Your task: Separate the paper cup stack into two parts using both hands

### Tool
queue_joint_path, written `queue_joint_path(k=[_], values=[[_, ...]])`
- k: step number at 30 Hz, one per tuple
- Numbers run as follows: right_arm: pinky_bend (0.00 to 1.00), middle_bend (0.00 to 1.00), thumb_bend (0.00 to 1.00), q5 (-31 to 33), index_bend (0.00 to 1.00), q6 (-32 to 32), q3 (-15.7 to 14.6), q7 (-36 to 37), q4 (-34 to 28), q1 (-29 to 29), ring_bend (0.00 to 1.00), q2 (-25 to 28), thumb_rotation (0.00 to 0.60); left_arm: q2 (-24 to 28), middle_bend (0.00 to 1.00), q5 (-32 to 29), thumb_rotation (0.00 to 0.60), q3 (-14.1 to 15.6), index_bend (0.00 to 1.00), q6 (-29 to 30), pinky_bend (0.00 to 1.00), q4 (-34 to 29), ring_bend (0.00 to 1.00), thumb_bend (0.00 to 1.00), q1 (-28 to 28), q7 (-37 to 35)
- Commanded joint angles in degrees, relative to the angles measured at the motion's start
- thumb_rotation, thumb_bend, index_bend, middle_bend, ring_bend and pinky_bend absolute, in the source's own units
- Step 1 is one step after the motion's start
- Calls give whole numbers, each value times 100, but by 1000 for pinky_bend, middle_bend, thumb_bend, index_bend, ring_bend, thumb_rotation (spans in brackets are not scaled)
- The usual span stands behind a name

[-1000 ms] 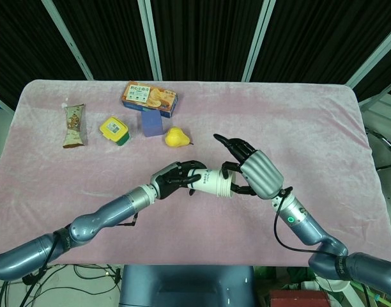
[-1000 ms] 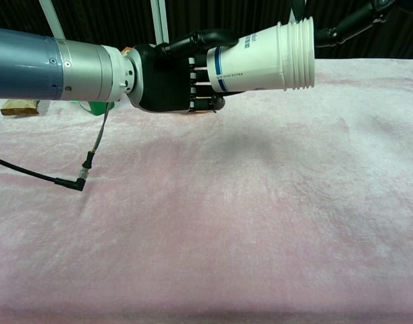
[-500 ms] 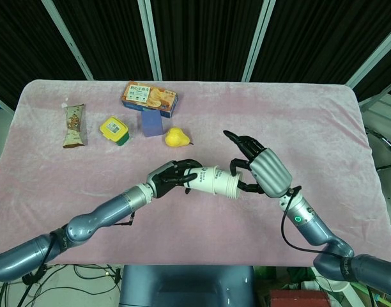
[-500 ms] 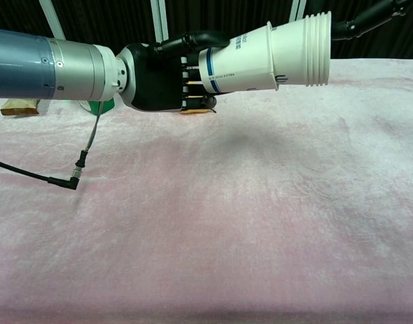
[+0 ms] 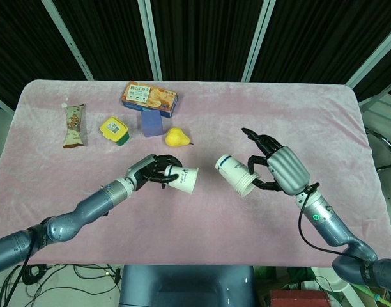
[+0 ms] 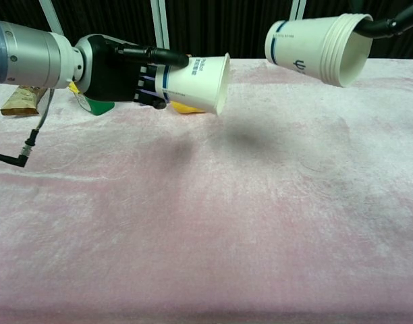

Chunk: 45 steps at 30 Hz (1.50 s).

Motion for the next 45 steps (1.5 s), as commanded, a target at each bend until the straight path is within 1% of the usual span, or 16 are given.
queue_joint_path(k=[1,5,6,7,9,11,13,17,22,25,30,31,32,36,40,45], values=[[178,0,401,160,902,-666,-179,211,-298,97,156,485,600,697,433,51,600,788,491,775,670,-469,331,474,-463,897],[178,0,407,248,901,-1104,-247,333,-462,205,158,755,600,1017,424,-18,600,1334,485,1404,669,-705,322,474,-740,1698],[178,0,410,276,901,-1249,-266,378,-506,246,158,837,600,1095,423,-64,600,1521,484,1661,668,-781,320,474,-836,2028],[178,0,412,317,901,-1451,-293,447,-549,307,158,929,600,1218,421,82,600,1781,482,2066,665,-776,316,475,-962,2652],[178,0,416,392,902,-1933,-322,639,-692,491,160,1182,600,1209,418,133,600,2204,479,3081,660,-963,311,475,-1079,3857],[178,0,422,452,902,-2305,-341,739,-788,636,160,1361,600,1142,415,85,600,2387,477,3663,653,-1110,308,474,-1124,4548],[177,0,428,532,901,-2682,-357,825,-882,778,160,1512,600,1112,412,57,600,2520,476,3988,645,-1214,304,474,-1159,5039],[177,0,430,677,902,-3452,-392,1065,-1007,1081,160,1726,600,1094,403,219,600,2872,471,4408,640,-1195,301,474,-1226,6037],[177,0,440,791,902,-4195,-455,1061,-964,1371,160,1787,600,1069,397,158,600,3130,458,4668,639,-1205,298,472,-1231,6790],[178,0,440,931,902,-4555,-473,928,-912,1501,160,1747,600,1074,396,61,600,3211,455,4705,639,-1237,298,472,-1216,7008],[178,0,441,1254,902,-5343,-478,735,-850,1818,160,1669,600,1045,388,-94,600,3327,449,4637,639,-1155,296,470,-1138,7111],[178,0,442,1335,902,-5502,-474,665,-816,1890,160,1628,600,1009,387,-89,600,3332,447,4606,639,-1101,296,469,-1084,7011],[178,0,442,1410,902,-5752,-513,517,-723,2003,160,1479,600,905,386,-9,600,3329,446,4547,639,-944,296,469,-943,6683],[178,0,441,1759,901,-6032,-574,78,-557,2153,156,1253,600,733,385,473,600,3355,440,4367,638,-517,296,468,-697,6050],[178,0,442,2091,901,-6177,-620,-214,-515,2274,152,1156,600,604,380,758,600,3371,437,4240,628,-227,289,455,-537,5643],[178,0,442,2601,891,-6177,-705,-642,-540,2459,138,1121,600,448,357,1259,600,3345,429,4170,601,139,266,434,-283,4958]])
